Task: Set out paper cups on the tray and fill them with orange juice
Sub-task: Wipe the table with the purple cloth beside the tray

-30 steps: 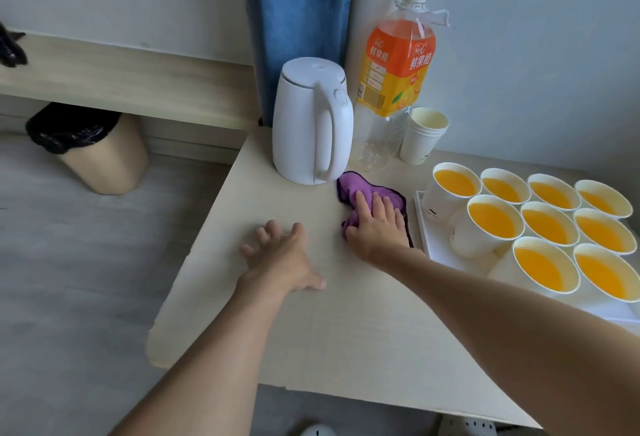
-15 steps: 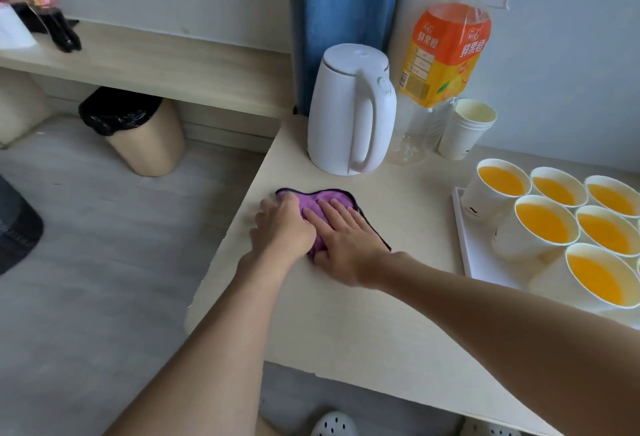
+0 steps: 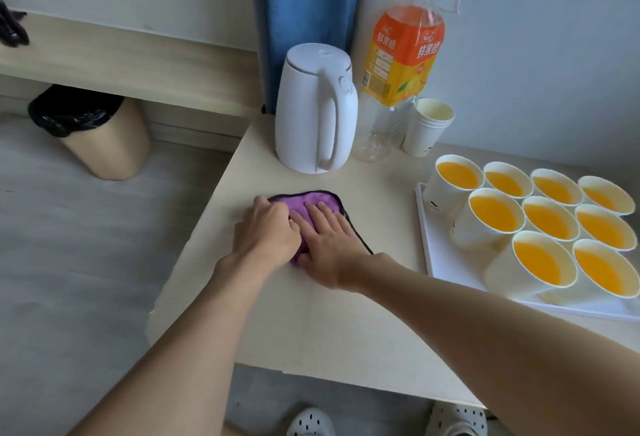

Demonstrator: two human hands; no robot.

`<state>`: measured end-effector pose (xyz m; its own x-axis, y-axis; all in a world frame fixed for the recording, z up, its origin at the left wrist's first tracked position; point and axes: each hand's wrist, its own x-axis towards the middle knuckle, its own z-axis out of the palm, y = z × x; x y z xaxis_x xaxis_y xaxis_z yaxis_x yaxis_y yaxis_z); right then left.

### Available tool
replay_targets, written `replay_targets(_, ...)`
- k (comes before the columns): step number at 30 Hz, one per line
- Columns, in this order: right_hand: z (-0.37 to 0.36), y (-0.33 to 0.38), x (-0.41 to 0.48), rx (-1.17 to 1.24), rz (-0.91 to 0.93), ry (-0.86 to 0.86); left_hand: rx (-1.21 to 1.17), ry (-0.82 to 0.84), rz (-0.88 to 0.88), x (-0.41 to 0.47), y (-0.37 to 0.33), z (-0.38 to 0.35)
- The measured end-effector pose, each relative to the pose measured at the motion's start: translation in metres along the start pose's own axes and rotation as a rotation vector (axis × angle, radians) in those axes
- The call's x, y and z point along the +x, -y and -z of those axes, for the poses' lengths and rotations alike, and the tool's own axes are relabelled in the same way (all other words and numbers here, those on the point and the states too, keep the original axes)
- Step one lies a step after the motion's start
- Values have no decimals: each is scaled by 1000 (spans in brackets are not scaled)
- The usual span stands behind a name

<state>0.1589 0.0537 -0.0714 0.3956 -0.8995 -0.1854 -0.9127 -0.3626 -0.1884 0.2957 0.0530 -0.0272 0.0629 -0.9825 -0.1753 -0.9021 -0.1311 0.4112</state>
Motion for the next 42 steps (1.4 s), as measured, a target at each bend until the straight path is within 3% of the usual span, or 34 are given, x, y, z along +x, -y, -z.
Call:
replay_targets(3, 15, -4, -29, 190, 91, -80, 24, -85, -64, -10, -35, 3)
replay_targets(7, 43, -39, -96, 462, 36, -316, -221, -51, -204, -28, -97, -8)
replay_targets(10, 58, -67, -143, 459, -39, -547, -256, 83, -231, -37, -135, -24)
replay_targets(15, 105, -112, -206, 347, -109, -793, -14, 261, -338, -40, -166, -59)
replay_targets(17, 113, -144, -232, 340, -215, -913, 63, 324, -358, -46, -175, -73)
replay_targets(20, 112, -198, -257, 423, -512, -1087, 85, 335, -335, -47, -185, -89)
replay_targets(23, 94, -251, -265, 365, -805, -963, 43, 256, -291, -41, -186, -99)
replay_targets(27, 56, -294, -266, 389, -1033, -480, 19, 237, -251, -38, -182, -107)
replay_targets(29, 47, -303, -265, 406, -1079, -327, 8, 231, -266, -38, -179, -110)
replay_targets(35, 38, -310, -264, 455, -1118, -325, 15, 165, -323, -45, -181, -115)
replay_targets(42, 35, -316, -272, 447, -1142, -348, -31, 203, -404, -33, -182, -110)
